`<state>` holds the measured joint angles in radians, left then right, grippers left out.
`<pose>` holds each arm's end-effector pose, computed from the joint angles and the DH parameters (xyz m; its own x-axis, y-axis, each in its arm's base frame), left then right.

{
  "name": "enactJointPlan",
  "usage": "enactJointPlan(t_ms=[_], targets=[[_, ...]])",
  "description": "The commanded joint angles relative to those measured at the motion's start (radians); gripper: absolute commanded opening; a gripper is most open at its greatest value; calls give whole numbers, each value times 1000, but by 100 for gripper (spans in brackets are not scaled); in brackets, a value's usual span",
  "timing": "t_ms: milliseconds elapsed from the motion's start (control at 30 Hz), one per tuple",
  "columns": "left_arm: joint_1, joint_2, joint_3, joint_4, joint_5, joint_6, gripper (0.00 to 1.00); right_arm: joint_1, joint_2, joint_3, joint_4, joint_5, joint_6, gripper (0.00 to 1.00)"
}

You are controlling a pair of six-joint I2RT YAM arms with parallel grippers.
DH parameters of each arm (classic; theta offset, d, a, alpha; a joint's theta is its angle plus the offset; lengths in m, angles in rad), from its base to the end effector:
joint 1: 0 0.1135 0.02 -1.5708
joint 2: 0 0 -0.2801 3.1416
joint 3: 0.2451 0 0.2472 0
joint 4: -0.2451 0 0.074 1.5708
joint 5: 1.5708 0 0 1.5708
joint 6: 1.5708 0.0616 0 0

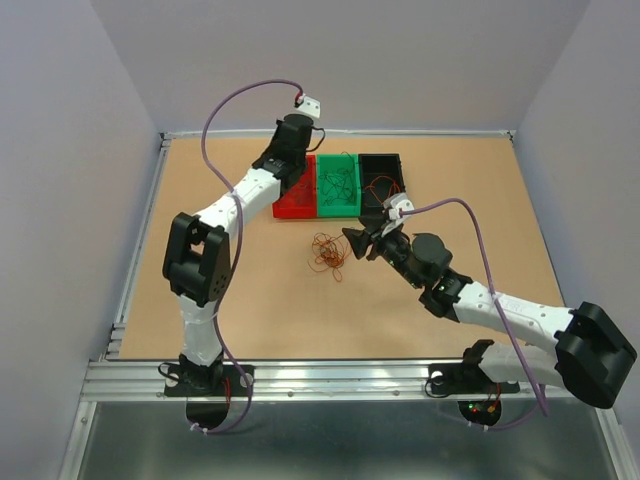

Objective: Untangle the cables

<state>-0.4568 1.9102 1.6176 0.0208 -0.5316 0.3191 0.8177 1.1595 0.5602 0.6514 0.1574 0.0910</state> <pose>0.4469 -0.1848 0.3318 -0.2470 0.4227 -0.8720 0.0205 0.9019 0.4314 0.1948 0.1937 0.2915 -0.0203 0.1096 -0.9938 -0.6142 0.7829 0.0989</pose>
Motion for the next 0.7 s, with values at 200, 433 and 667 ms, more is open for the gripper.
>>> enactJointPlan(t_ms=[200, 433, 667], targets=[[-16, 124, 194, -212, 8, -176, 0, -3, -32, 58, 28, 24, 9, 56], [-16, 288, 453, -435, 103, -301, 0, -6, -55, 46, 28, 25, 12, 56], [-10, 322, 484, -437, 257, -414, 0, -5, -69, 37, 28, 31, 7, 56]])
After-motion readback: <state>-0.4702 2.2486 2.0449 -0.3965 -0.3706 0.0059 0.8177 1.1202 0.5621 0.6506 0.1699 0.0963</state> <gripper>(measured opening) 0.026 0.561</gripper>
